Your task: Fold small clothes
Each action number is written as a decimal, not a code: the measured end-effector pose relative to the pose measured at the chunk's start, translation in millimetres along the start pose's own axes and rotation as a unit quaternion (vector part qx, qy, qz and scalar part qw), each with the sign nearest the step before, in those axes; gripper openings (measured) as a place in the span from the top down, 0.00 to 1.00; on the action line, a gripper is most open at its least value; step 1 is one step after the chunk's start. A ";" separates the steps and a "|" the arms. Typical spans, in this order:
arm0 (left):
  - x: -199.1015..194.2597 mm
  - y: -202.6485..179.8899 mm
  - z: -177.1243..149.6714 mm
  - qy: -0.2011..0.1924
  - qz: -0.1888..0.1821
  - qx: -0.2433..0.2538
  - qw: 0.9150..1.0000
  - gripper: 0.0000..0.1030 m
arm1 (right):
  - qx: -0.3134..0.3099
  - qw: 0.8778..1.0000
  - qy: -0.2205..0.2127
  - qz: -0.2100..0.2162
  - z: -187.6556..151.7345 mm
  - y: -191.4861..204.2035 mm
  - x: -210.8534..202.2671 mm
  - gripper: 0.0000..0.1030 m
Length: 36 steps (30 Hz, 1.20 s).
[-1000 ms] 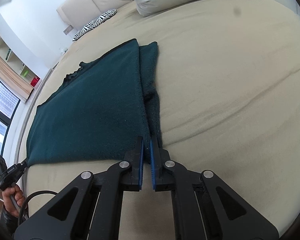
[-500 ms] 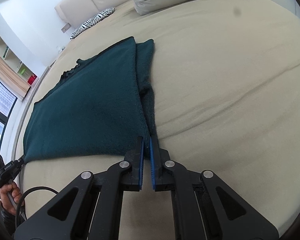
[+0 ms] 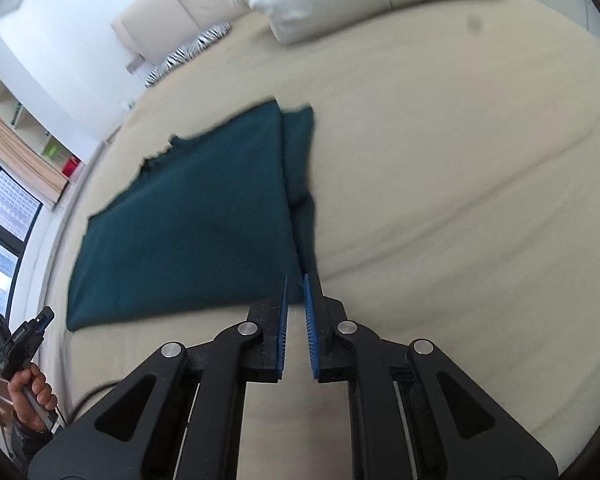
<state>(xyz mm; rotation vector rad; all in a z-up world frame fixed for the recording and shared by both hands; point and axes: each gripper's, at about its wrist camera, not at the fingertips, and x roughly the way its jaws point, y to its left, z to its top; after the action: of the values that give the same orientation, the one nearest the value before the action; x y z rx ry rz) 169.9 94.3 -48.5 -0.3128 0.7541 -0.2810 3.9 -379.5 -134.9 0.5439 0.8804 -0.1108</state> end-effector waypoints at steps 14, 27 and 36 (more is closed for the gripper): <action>145.5 -66.9 44.1 0.009 0.063 0.110 0.992 0.65 | -0.011 0.976 0.084 0.200 75.6 150.8 196.4 0.53; 179.7 -21.5 40.2 0.024 0.043 0.040 0.998 0.64 | 0.218 0.939 -0.076 0.257 87.3 -16.1 194.8 0.91; 181.1 -18.6 35.7 0.020 0.033 0.040 0.998 0.62 | 0.179 0.967 -0.121 0.133 66.5 -3.7 135.8 0.84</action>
<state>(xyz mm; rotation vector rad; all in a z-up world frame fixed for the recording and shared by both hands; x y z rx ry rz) 318.5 18.7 -129.8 -0.2059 0.7897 -0.2553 136.5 -398.4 -205.2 0.9614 0.5422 -0.0900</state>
